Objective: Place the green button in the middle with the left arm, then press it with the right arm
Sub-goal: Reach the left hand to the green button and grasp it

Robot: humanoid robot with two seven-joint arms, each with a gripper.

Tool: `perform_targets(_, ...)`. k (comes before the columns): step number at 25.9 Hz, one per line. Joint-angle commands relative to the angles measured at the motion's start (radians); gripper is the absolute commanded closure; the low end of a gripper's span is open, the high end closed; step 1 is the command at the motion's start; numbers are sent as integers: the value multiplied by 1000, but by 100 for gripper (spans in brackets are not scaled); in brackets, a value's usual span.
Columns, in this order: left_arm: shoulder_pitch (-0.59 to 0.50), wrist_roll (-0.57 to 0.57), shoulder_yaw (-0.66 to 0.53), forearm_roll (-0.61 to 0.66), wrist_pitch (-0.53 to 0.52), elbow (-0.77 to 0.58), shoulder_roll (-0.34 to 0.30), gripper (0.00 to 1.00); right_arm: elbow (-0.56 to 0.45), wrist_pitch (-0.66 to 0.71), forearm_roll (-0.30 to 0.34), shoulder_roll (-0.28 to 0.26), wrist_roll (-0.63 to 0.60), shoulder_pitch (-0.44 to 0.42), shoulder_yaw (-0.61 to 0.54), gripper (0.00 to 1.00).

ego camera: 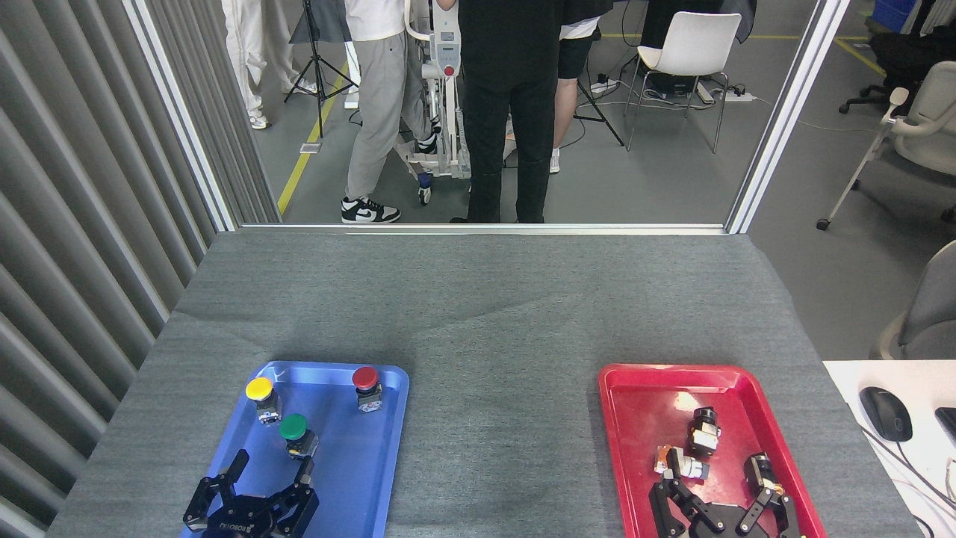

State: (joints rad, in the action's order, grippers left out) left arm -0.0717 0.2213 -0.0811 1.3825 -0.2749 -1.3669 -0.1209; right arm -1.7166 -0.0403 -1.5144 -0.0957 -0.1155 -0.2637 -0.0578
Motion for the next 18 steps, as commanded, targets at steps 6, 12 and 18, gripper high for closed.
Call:
perform_targets(6,26,-53,4,23,0,35,-8,3,0,-1,0,1,1,1,1,1)
perform_targets(12,73,-57,11,29,-33,86,-9,3,0,0,0,-2,1,1,1,0)
perform_targets(18,135,-59,44,29,-53,169,-19,3,0,-1,0,-1,1,1,3,0)
